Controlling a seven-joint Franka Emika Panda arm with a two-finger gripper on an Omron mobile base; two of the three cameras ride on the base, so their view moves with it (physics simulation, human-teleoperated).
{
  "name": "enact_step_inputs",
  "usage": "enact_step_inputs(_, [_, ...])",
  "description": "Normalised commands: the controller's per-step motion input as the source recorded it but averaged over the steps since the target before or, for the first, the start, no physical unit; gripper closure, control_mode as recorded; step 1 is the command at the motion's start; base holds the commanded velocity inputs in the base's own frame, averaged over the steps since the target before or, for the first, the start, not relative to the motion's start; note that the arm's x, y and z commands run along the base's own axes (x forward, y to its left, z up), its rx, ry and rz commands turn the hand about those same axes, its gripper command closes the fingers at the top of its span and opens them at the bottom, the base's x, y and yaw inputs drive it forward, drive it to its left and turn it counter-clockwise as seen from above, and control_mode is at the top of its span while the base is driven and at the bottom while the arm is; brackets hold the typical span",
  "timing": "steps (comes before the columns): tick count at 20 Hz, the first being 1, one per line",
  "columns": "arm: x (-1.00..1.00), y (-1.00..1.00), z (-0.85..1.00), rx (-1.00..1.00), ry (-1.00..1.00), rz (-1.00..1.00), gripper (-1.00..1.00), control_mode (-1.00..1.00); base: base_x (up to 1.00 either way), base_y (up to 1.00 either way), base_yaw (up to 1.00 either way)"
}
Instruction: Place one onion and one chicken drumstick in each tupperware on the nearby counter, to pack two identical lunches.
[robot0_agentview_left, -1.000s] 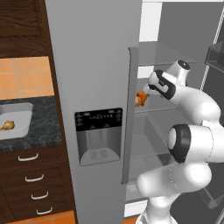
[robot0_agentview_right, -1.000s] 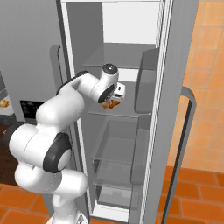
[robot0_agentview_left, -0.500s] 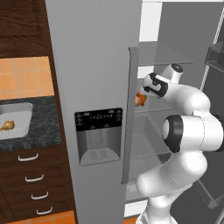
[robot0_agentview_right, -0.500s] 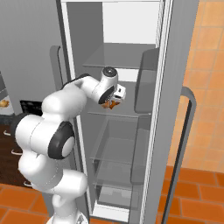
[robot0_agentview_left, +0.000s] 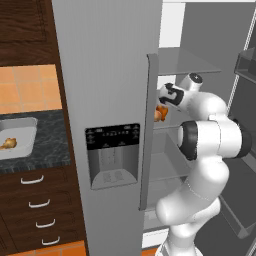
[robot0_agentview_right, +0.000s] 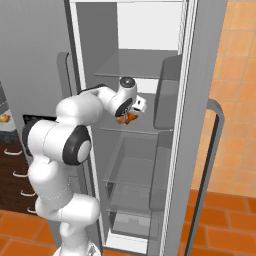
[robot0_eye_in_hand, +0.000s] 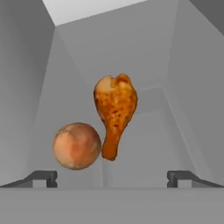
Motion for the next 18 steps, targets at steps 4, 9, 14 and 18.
enact_step_inputs(4, [0.44,-0.09,-0.17,0.03,0.00,0.00,-1.00,-1.00,0.00,0.00,0.00])
enact_step_inputs(9, [0.40,-0.01,-0.21,0.01,0.00,0.00,-1.00,-1.00,0.00,0.00,0.00])
enact_step_inputs(14, [0.31,0.00,-0.21,0.00,0.00,0.00,-1.00,-1.00,0.00,0.00,0.00])
enact_step_inputs(18, [0.20,0.00,-0.23,0.00,0.00,-0.01,-1.00,-1.00,0.00,0.00,0.00])
